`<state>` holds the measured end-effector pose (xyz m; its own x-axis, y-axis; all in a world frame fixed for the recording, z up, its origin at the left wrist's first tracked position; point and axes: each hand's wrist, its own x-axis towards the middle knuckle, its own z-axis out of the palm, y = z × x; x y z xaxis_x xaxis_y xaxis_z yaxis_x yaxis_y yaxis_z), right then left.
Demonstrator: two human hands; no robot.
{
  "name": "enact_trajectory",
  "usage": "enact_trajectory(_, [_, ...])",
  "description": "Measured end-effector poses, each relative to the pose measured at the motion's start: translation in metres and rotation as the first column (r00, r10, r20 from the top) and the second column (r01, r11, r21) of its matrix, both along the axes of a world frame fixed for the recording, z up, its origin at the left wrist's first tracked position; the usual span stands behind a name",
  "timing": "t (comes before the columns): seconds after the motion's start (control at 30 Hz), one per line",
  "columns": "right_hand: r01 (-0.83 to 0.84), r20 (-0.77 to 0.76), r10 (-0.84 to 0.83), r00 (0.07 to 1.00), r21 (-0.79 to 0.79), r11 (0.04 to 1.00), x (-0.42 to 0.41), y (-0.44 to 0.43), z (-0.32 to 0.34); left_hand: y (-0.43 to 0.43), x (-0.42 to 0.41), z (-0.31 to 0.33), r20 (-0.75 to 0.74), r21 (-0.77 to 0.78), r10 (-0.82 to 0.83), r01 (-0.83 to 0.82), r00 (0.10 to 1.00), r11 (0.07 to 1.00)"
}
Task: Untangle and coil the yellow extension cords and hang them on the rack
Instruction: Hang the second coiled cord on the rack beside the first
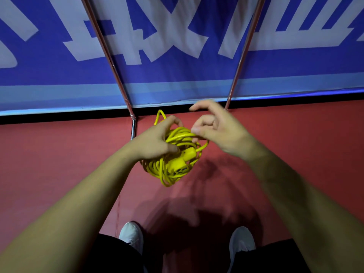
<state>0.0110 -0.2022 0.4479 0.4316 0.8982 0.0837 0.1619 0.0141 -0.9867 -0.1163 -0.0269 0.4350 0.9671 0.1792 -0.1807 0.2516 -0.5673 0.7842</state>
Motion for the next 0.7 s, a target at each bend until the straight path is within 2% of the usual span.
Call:
enact_trajectory(0.1, [-0.026, 0.274, 0.057, 0.960, -0.116, 0.993, -0.002, 0.002, -0.005, -0.004, -0.003, -0.001, -0.035, -0.025, -0.020, 0.020, 0.999, 0.999])
enact_trajectory(0.3, [0.326, 0.297, -0.286, 0.911, -0.095, 0.940, 0.001, 0.011, -0.017, -0.011, -0.007, 0.010, 0.082, -0.082, -0.096, 0.103, 0.992, 0.991])
enact_trajectory(0.43, [0.377, 0.334, -0.337, 0.880, -0.062, 0.924, 0.005, 0.013, -0.025, -0.017, -0.010, 0.013, 0.150, -0.258, -0.189, 0.222, 0.971, 0.940])
enact_trajectory(0.5, [0.236, 0.295, -0.207, 0.933, -0.067, 0.969, 0.014, 0.008, -0.023, -0.016, -0.013, 0.014, 0.127, -0.318, -0.232, 0.261, 0.964, 0.912])
enact_trajectory(0.57, [-0.057, 0.078, 0.064, 0.995, -0.079, 0.995, 0.017, 0.002, -0.025, -0.017, -0.013, 0.017, 0.107, -0.336, -0.281, 0.301, 0.954, 0.893])
enact_trajectory(0.6, [-0.185, -0.056, 0.182, 0.982, -0.072, 0.980, 0.017, 0.000, -0.027, -0.018, -0.014, 0.018, 0.101, -0.340, -0.312, 0.328, 0.945, 0.881])
enact_trajectory(0.67, [-0.280, -0.234, 0.254, 0.938, -0.082, 0.957, 0.016, -0.002, -0.028, -0.020, -0.015, 0.020, 0.098, -0.354, -0.362, 0.373, 0.927, 0.858])
enact_trajectory(0.7, [-0.273, -0.235, 0.238, 0.942, -0.129, 0.953, 0.015, -0.002, -0.029, -0.020, -0.017, 0.021, 0.101, -0.369, -0.372, 0.382, 0.923, 0.847])
